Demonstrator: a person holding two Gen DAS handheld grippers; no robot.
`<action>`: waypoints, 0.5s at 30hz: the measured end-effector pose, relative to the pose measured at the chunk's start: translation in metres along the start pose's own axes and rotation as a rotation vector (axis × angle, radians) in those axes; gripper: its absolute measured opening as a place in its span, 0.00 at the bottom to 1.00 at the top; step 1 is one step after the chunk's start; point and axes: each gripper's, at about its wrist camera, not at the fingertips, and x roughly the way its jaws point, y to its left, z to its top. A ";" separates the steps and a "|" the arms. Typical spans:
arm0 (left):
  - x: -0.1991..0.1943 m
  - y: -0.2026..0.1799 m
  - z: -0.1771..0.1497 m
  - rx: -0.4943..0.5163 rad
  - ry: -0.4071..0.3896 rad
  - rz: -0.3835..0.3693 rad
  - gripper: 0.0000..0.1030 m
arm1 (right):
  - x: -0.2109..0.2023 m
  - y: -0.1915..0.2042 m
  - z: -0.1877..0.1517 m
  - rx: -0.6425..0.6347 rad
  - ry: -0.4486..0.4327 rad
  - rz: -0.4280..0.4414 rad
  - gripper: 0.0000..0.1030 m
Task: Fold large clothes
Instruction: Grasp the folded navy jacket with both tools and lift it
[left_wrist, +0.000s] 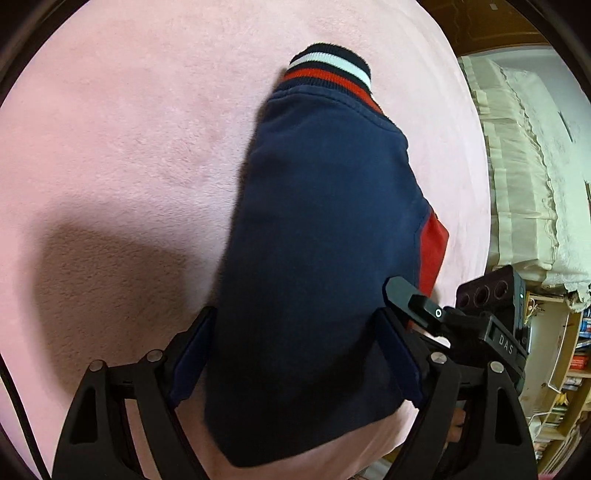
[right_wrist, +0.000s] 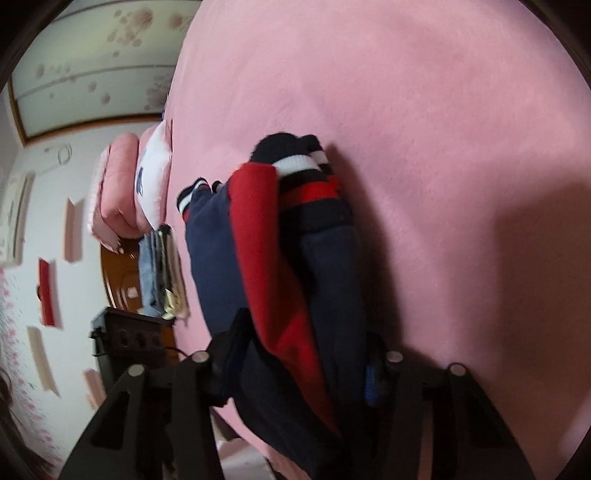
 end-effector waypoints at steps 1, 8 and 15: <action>-0.001 -0.002 -0.001 0.021 -0.005 0.001 0.75 | 0.000 0.000 -0.001 0.006 -0.005 0.004 0.38; -0.023 -0.004 -0.012 0.080 -0.051 -0.084 0.54 | -0.013 0.018 -0.014 -0.026 -0.047 0.044 0.27; -0.102 0.030 -0.026 0.076 -0.105 -0.128 0.54 | -0.008 0.076 -0.047 -0.097 -0.048 0.063 0.26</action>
